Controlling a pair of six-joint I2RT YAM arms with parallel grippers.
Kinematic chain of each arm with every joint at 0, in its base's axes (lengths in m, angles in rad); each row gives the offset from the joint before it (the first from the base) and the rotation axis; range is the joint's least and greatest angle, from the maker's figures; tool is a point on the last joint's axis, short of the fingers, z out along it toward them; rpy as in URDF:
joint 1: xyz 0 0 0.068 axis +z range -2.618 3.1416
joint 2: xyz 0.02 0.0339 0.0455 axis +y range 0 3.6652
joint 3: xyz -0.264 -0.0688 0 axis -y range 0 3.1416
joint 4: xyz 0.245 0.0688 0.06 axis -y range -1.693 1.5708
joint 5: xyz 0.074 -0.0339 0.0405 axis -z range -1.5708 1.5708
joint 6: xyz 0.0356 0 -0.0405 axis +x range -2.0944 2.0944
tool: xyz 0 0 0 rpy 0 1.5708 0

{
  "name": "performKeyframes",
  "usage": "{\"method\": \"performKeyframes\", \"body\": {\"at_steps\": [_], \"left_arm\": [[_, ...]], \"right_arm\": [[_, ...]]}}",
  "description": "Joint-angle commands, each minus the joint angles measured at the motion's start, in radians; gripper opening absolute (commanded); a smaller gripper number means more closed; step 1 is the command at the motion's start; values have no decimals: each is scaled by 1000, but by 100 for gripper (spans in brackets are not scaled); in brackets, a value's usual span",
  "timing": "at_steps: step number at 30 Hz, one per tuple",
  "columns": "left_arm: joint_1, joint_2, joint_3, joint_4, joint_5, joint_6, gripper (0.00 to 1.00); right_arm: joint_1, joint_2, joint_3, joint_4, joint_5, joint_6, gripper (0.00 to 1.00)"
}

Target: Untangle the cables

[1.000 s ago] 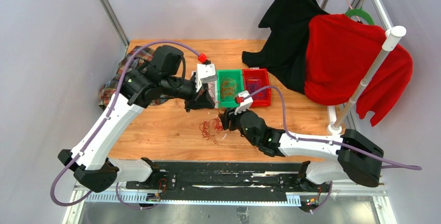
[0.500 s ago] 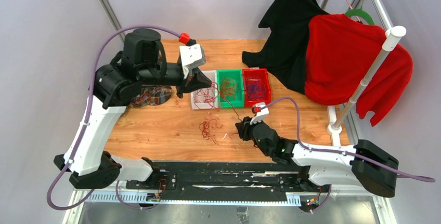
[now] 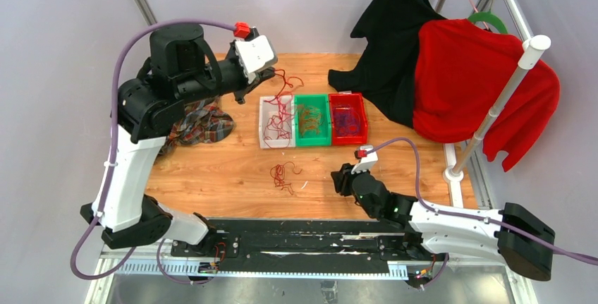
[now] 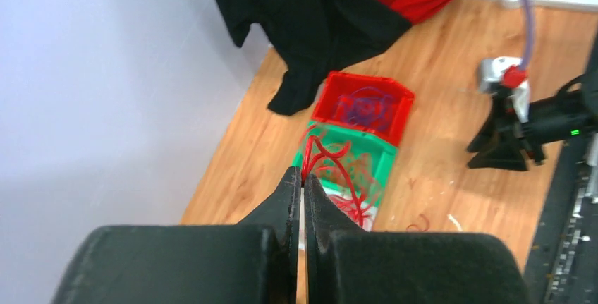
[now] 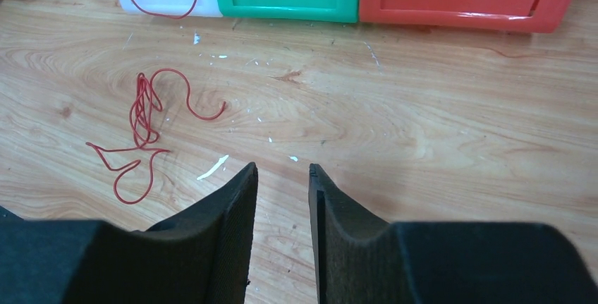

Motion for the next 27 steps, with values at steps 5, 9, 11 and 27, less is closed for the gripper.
{"method": "performKeyframes", "body": {"at_steps": [5,9,11,27], "left_arm": [[3,-42,-192,170,-224,132,0],[49,-41,-270,216,-237,137,0],[80,-34,-305,246,-246,129,1],[197,35,-663,566,-184,31,0]], "right_arm": [[-4,-66,6,-86,46,13,34],[-4,-85,19,-110,49,2,35],[-4,-94,23,-125,52,-3,35],[-5,-168,11,-205,90,-11,36]]}}
